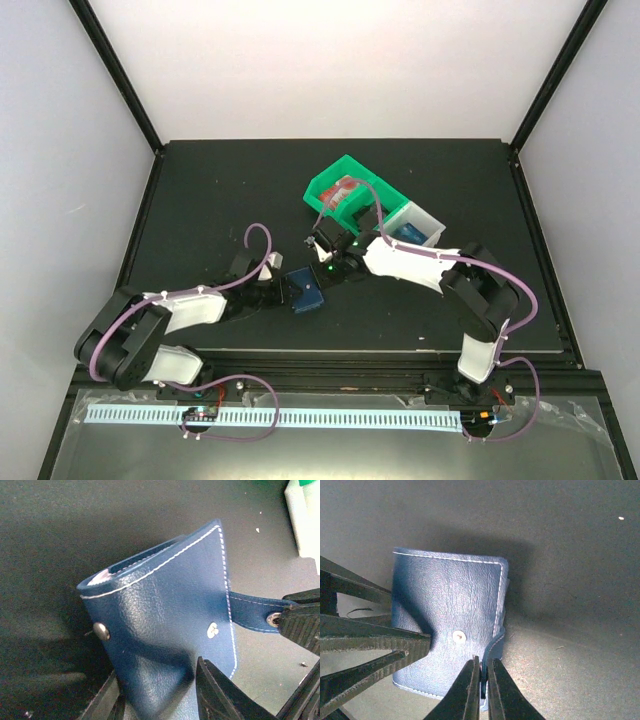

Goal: Put the credit cards into the card holder
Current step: Close the card holder at the center of the board.

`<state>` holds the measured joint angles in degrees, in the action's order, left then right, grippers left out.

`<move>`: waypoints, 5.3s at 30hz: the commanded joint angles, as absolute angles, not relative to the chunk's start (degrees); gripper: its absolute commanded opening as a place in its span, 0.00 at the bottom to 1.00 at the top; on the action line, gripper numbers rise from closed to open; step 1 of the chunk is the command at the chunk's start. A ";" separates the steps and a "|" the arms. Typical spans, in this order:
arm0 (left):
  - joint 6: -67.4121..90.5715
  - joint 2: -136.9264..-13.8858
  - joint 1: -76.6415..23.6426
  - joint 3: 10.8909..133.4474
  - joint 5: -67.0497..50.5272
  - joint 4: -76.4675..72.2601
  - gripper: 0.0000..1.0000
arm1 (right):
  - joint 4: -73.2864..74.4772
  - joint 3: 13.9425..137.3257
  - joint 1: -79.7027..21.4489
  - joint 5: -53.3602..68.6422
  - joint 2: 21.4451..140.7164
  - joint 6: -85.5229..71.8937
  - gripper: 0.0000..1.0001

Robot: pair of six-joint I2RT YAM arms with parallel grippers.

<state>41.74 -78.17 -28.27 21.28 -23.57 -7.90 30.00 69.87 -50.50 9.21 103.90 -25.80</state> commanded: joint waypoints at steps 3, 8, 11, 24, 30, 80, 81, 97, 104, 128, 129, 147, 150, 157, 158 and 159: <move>42.15 -78.21 -28.58 20.88 -19.43 0.79 0.40 | 29.45 71.27 -50.82 8.31 102.64 -26.93 0.08; 42.80 -77.36 -28.64 20.95 -20.43 1.85 0.42 | 28.05 69.79 -50.86 9.24 102.01 -27.77 0.10; 42.60 -76.79 -28.60 21.06 -20.16 2.66 0.43 | 27.88 69.46 -50.88 9.13 102.13 -28.11 0.15; 42.51 -76.82 -28.58 21.06 -19.14 3.40 0.38 | 28.05 69.78 -50.86 8.07 103.28 -27.17 0.01; 43.04 -78.12 -28.65 21.33 -19.69 2.70 0.34 | 25.61 69.11 -50.83 13.56 104.09 -26.54 0.01; 43.69 -80.27 -28.59 22.85 -20.32 3.89 0.19 | 15.98 65.56 -50.87 17.02 107.25 -29.05 0.01; 43.77 -80.40 -28.60 22.85 -20.45 3.72 0.19 | 16.05 65.57 -50.83 17.35 107.54 -28.94 0.01; 43.68 -80.60 -28.61 22.59 -20.65 3.43 0.18 | 16.00 66.19 -50.79 18.09 110.36 -29.77 0.01; 43.63 -80.57 -28.64 22.50 -20.64 3.45 0.18 | 16.56 65.66 -50.77 15.19 110.72 -30.57 0.01; 43.43 -80.67 -28.65 22.32 -19.94 3.93 0.16 | 19.55 63.27 -49.89 11.20 109.13 -33.03 0.01; 43.35 -80.68 -28.61 22.32 -19.94 3.96 0.16 | 18.87 63.02 -49.76 11.65 108.48 -33.46 0.01; 42.98 -80.42 -28.65 22.36 -19.14 4.93 0.15 | 16.56 63.29 -49.26 12.16 105.88 -35.60 0.01; 42.98 -80.41 -28.65 22.41 -19.30 4.95 0.15 | 15.19 62.61 -49.28 12.85 105.11 -35.46 0.01; 42.90 -80.49 -28.64 22.50 -19.42 4.90 0.15 | 12.83 62.89 -49.26 18.81 105.95 -34.07 0.01; 42.89 -80.51 -28.65 22.46 -19.35 4.85 0.15 | 12.63 62.66 -49.24 19.05 105.64 -34.18 0.01; 42.95 -80.51 -28.65 22.43 -19.35 4.78 0.15 | 12.38 62.58 -49.25 19.38 105.50 -34.14 0.01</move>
<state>43.75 -78.54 -28.34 23.24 -21.91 -1.87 14.57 63.37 -49.60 17.15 106.78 -34.63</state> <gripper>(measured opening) 0.157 0.011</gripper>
